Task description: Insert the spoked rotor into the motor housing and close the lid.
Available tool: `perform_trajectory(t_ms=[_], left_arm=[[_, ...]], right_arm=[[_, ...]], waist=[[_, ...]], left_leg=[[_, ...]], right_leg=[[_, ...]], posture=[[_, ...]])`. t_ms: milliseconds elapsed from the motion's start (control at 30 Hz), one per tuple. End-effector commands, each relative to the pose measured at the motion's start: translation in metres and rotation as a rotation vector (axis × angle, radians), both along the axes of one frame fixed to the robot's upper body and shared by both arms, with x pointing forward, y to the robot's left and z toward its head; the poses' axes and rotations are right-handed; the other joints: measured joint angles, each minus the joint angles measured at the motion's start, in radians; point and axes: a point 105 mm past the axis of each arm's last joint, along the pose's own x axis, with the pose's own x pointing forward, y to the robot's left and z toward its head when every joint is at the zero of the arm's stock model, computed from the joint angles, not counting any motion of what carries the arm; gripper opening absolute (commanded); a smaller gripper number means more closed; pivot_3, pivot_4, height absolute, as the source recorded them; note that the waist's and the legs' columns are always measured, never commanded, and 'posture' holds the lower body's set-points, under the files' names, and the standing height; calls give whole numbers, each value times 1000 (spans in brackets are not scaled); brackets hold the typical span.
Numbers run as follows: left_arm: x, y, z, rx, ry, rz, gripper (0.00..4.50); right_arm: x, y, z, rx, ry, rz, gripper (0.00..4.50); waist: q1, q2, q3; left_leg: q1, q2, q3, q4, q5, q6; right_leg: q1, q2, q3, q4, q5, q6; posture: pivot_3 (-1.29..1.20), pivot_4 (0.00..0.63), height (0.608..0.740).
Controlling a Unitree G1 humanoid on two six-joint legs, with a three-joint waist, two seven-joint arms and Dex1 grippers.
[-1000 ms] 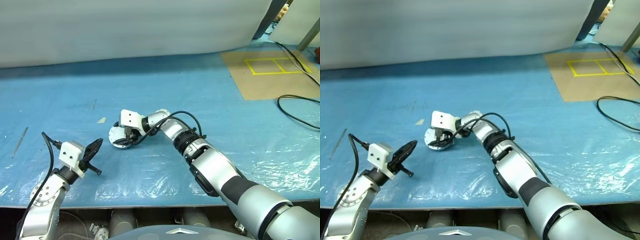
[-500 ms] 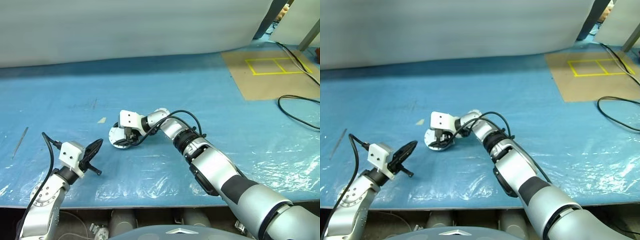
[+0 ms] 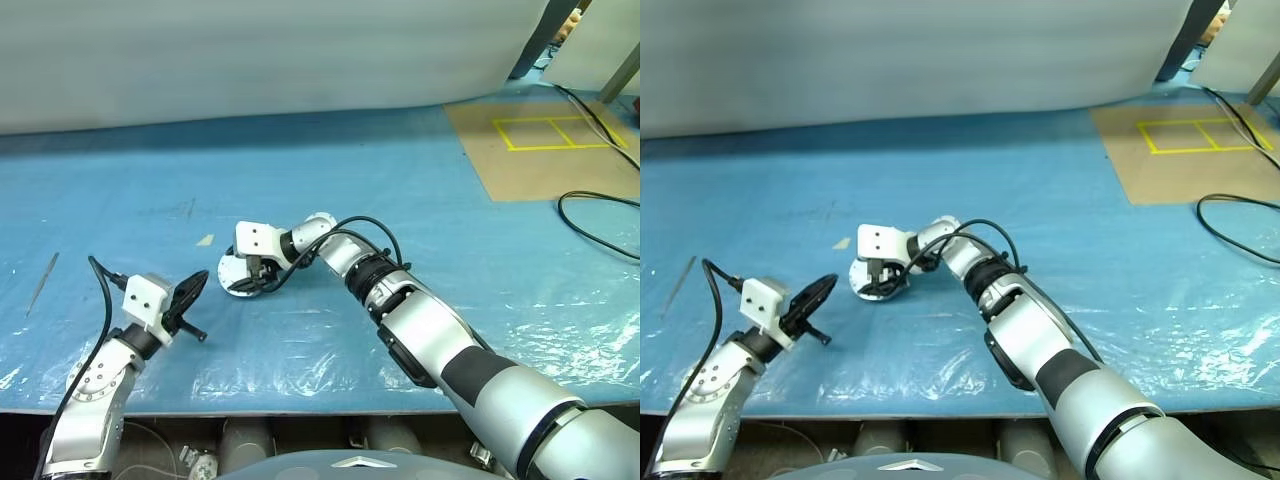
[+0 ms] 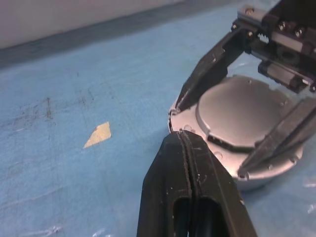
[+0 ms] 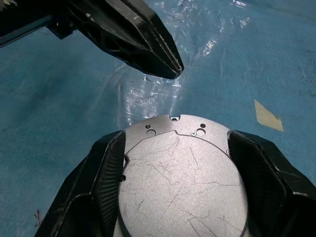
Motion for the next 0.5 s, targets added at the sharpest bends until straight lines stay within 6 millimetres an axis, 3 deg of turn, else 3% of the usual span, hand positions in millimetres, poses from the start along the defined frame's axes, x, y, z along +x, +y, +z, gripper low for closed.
perform_trajectory(t_ms=[33, 133, 267, 367, 500], left_arm=[[12, -5, 5, 13, -8, -27, 0], [23, -8, 0, 28, 32, -45, 0], [31, -7, -32, 137, 197, -45, 0], [26, -4, -58, 239, 341, -55, 0], [22, -5, -66, 275, 419, -66, 0]], right_arm=[[-9, -27, -52, -206, 99, -30, 3013], [-9, -26, -52, -199, 101, -35, 3013], [-8, -25, -48, -176, 98, -42, 3013], [-5, -22, -43, -153, 90, -52, 3013], [0, -20, -35, -125, 81, -68, 3013]], waist=[[0, 0, 0], [0, 0, 0], [0, 1, -1], [4, 8, -5], [4, 15, -10]], left_leg=[[0, 0, 0, 0, 0, 0], [0, 0, 0, 0, 0, 0], [0, -1, 0, 0, 0, 0], [2, -1, 0, 0, 0, 0], [5, -5, 0, 0, 0, 0]], right_leg=[[0, 0, 0, 0, 0, 0], [0, 0, 0, 1, 0, 0], [0, 0, 0, 1, 0, 0], [3, -2, 0, 1, 0, 0], [6, -6, 0, 1, -1, 1]], posture=[[0, 150, 740], [0, 150, 740], [0, 150, 740], [0, 150, 740], [0, 150, 740]])
